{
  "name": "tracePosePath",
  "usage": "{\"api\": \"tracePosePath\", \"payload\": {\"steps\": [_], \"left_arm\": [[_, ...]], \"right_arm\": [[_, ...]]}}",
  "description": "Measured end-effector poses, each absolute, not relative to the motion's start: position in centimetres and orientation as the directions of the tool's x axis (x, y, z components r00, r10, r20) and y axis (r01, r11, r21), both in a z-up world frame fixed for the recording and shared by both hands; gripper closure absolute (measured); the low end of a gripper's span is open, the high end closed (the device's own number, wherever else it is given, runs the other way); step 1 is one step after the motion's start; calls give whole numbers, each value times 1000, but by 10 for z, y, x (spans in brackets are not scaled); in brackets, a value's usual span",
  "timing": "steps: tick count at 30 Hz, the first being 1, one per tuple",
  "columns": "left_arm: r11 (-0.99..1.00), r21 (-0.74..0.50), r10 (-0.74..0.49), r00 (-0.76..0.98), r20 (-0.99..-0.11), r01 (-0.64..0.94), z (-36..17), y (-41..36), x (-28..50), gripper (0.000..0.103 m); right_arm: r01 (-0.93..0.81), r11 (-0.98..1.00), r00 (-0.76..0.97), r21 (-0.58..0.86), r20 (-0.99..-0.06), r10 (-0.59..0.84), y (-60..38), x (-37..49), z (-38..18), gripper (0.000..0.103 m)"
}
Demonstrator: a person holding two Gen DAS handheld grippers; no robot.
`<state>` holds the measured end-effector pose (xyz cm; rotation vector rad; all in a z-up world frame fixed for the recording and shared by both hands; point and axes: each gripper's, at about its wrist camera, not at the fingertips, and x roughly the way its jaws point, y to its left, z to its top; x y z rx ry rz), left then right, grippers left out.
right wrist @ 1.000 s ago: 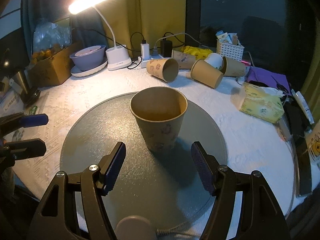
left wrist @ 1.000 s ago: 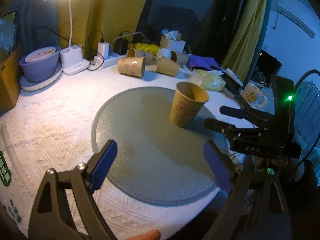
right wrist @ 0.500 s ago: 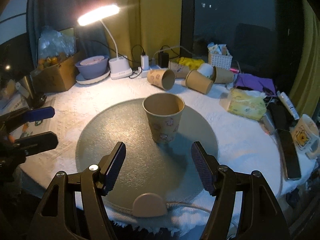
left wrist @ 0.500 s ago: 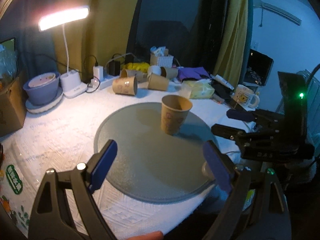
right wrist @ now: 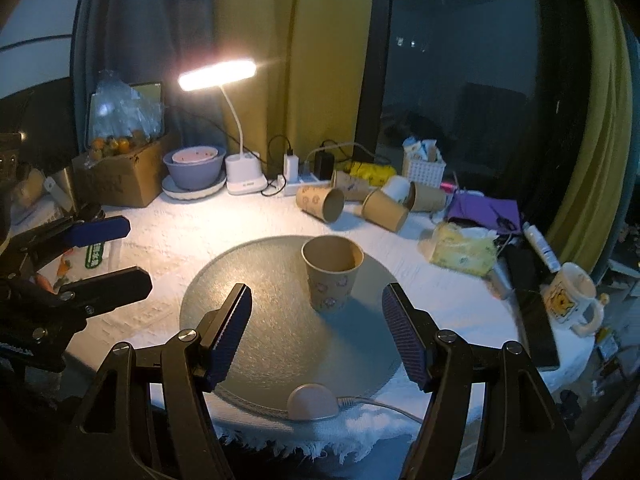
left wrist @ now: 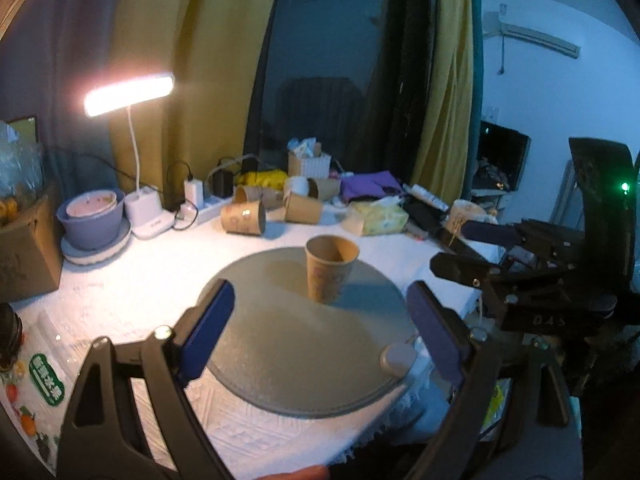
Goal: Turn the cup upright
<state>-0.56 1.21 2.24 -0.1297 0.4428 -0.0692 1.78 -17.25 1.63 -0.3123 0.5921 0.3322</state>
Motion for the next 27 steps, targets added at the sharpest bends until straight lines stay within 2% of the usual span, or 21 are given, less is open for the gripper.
{"api": "tracePosePath", "payload": {"steps": [27], "left_arm": [[992, -105, -88, 964, -249, 64, 86, -1, -70, 14]], "right_arm": [[-344, 922, 870, -178, -430, 241, -175, -64, 78, 32]]}}
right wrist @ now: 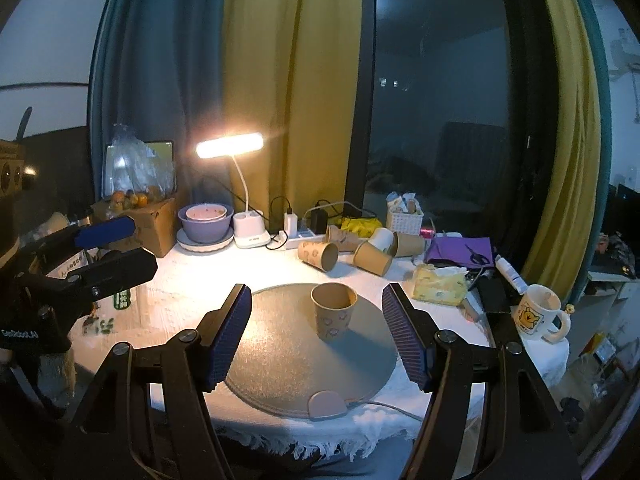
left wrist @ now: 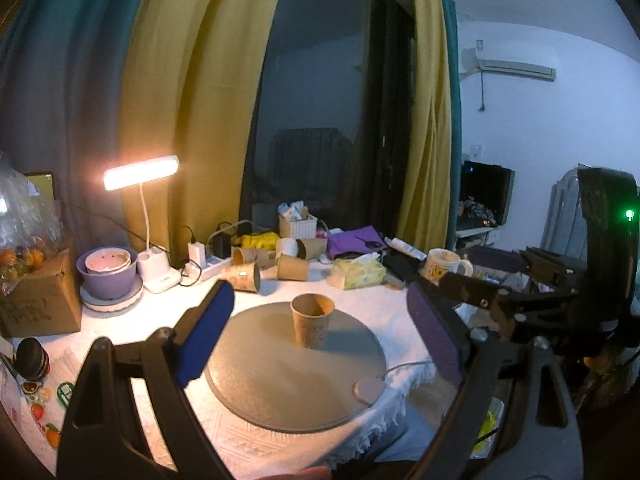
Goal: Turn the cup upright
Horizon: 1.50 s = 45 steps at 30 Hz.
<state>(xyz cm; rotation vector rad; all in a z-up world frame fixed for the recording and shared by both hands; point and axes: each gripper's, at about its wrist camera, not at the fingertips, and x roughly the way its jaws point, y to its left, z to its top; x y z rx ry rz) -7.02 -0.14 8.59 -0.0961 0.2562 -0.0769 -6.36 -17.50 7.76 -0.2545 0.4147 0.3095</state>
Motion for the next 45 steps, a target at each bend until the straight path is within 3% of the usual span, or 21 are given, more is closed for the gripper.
{"api": "tracePosePath", "payload": {"steps": [45], "left_arm": [[992, -102, -95, 970, -225, 73, 92, -10, -81, 14]], "right_arm": [[-332, 926, 879, -179, -415, 236, -175, -74, 86, 32]]}}
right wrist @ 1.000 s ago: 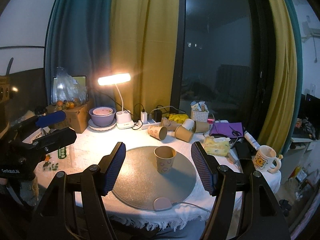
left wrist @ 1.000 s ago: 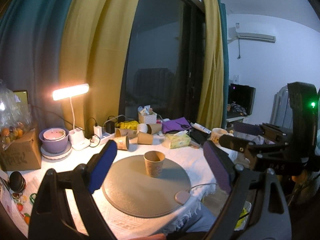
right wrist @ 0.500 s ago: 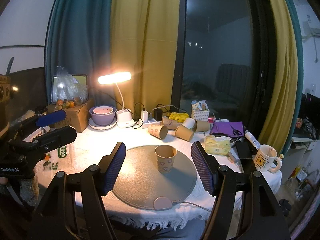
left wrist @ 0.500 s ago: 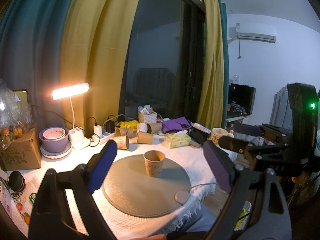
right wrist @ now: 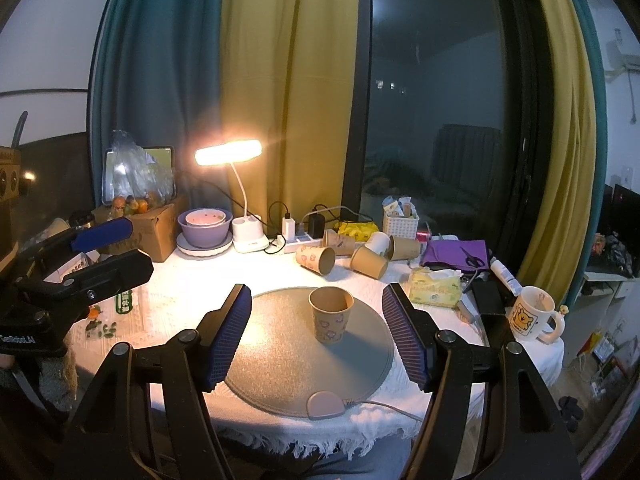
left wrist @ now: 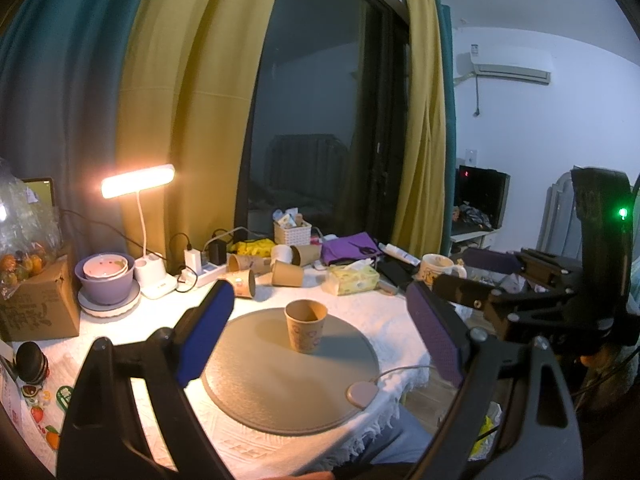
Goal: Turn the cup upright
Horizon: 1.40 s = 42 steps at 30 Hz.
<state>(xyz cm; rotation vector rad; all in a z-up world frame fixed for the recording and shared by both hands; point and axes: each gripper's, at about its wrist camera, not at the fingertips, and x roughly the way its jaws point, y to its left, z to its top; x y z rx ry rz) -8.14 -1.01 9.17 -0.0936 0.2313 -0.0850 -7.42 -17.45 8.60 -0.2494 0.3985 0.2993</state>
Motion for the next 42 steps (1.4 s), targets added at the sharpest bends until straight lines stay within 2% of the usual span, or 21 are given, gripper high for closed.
{"api": "tracePosePath", "payload": {"steps": [42], "left_arm": [[991, -108, -100, 969, -226, 77, 88, -13, -82, 14]], "right_arm": [[-332, 926, 877, -179, -420, 233, -173, -74, 87, 32]]}}
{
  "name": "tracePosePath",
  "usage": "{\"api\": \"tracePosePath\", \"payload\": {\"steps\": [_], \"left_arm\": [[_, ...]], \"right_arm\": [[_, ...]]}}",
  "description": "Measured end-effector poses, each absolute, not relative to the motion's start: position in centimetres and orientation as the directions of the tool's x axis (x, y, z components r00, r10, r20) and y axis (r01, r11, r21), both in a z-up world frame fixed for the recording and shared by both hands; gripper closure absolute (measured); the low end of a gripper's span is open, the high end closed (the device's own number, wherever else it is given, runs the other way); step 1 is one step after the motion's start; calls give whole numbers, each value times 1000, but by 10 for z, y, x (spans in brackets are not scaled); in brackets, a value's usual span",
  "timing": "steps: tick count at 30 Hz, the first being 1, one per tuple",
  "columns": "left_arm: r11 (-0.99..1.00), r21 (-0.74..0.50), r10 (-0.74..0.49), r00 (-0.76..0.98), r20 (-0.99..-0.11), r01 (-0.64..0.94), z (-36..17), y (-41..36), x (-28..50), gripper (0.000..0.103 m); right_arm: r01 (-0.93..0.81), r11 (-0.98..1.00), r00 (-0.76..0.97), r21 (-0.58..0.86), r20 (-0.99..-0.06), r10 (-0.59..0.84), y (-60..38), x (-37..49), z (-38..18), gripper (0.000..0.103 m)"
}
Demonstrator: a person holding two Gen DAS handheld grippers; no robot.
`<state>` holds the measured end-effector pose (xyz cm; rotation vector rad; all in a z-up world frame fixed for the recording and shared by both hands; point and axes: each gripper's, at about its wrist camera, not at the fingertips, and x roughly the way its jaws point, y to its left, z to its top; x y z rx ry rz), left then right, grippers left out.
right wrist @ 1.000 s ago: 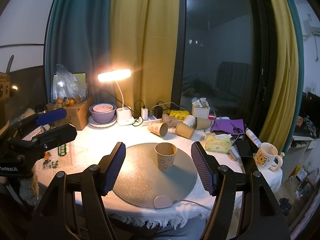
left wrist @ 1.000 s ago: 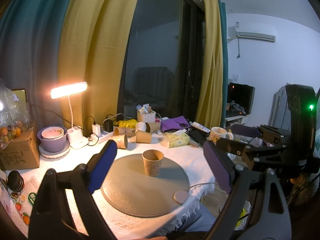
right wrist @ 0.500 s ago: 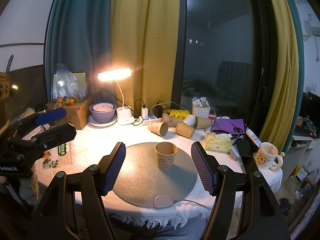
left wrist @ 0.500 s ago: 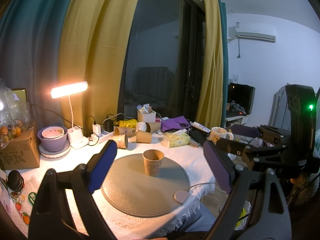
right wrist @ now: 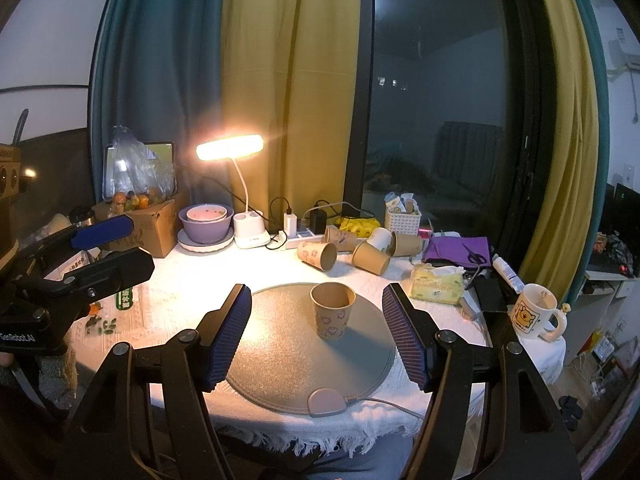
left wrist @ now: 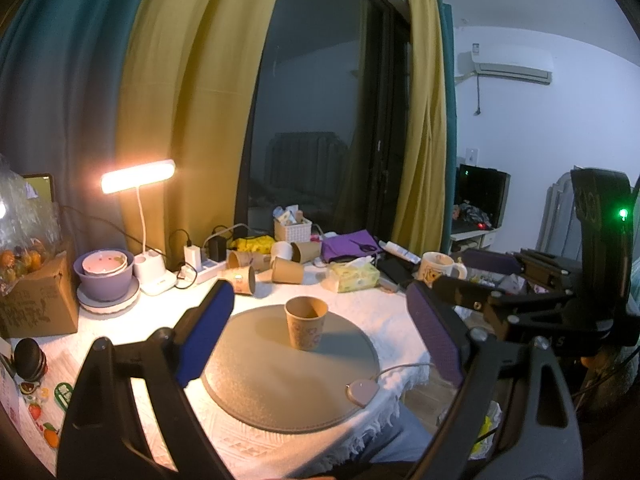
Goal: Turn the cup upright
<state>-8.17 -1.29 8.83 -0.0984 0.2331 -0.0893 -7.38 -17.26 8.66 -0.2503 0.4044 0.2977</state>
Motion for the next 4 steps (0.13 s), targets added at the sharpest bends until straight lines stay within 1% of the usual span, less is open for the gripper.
{"api": "tracePosePath", "payload": {"steps": [4], "left_arm": [[992, -110, -83, 977, -198, 62, 85, -12, -85, 14]], "right_arm": [[-332, 926, 877, -178, -420, 233, -172, -74, 87, 32]]}}
